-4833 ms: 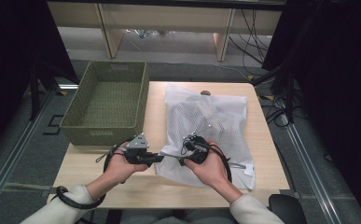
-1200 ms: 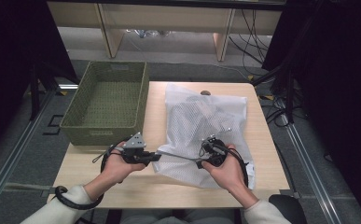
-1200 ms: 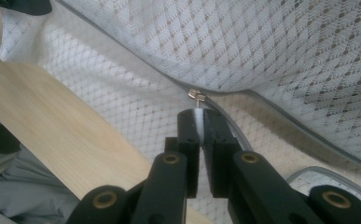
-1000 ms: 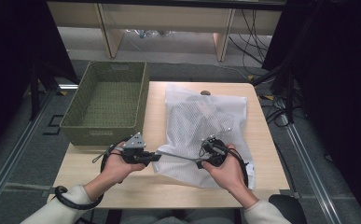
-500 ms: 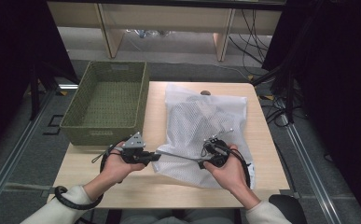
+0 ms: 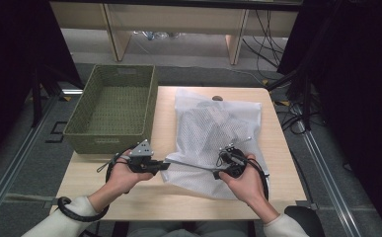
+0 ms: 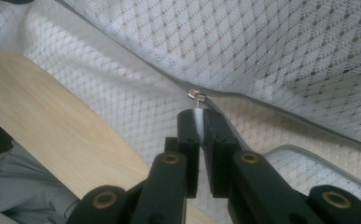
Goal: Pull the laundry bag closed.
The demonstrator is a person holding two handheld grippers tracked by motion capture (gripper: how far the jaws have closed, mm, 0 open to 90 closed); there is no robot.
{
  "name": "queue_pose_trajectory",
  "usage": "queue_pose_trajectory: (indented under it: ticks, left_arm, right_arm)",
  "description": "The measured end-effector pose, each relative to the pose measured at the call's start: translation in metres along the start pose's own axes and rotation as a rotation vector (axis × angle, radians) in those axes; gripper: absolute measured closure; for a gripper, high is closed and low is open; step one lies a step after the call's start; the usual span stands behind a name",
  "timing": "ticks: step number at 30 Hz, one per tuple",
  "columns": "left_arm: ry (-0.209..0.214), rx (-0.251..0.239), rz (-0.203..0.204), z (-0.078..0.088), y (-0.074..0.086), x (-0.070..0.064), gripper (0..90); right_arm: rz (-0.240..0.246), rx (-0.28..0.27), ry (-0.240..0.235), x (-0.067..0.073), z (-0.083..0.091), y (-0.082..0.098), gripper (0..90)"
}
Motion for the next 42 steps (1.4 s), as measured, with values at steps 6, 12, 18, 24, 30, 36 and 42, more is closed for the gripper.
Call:
queue_pose_trajectory:
  ticks: [6, 12, 18, 24, 30, 36, 42]
  left_arm:
    - [0.003, 0.004, 0.007, 0.001, 0.0, 0.0, 88.0]
    - [0.0, -0.004, 0.007, 0.0, 0.0, 0.0, 88.0]
    - [-0.001, -0.005, 0.007, 0.0, 0.0, 0.0, 87.9]
    - [-0.002, -0.005, 0.007, 0.0, 0.0, 0.0, 88.0]
    - [-0.001, 0.008, 0.015, 0.002, 0.001, 0.001, 87.9]
    - [0.0, 0.015, -0.003, 0.002, 0.001, 0.001, 88.0]
    - [-0.011, -0.007, 0.012, 0.002, 0.001, 0.001, 88.0]
  right_arm:
    - [0.017, -0.006, 0.003, -0.004, 0.001, 0.001, 87.0]
    - [-0.002, -0.005, 0.006, -0.005, 0.003, 0.002, 87.0]
    - [0.002, -0.003, 0.02, -0.007, 0.003, 0.003, 87.1]
    - [0.011, -0.008, 0.007, -0.008, 0.003, 0.004, 87.1]
    - [-0.001, -0.001, 0.019, -0.008, 0.003, 0.004, 87.1]
    - [0.004, 0.001, 0.013, -0.009, 0.003, 0.005, 87.1]
    - [0.011, -0.003, 0.017, -0.011, 0.003, 0.005, 87.1]
Point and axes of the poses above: each handheld gripper's, and its own axes: z roughly backward along the jaws, y roughly out of its underside, x roughly to its left, the point moved 6 cm from there along -z, roughly forward along the jaws, and after that the axes turned 8 degrees about -x, right-handed, at the moved point
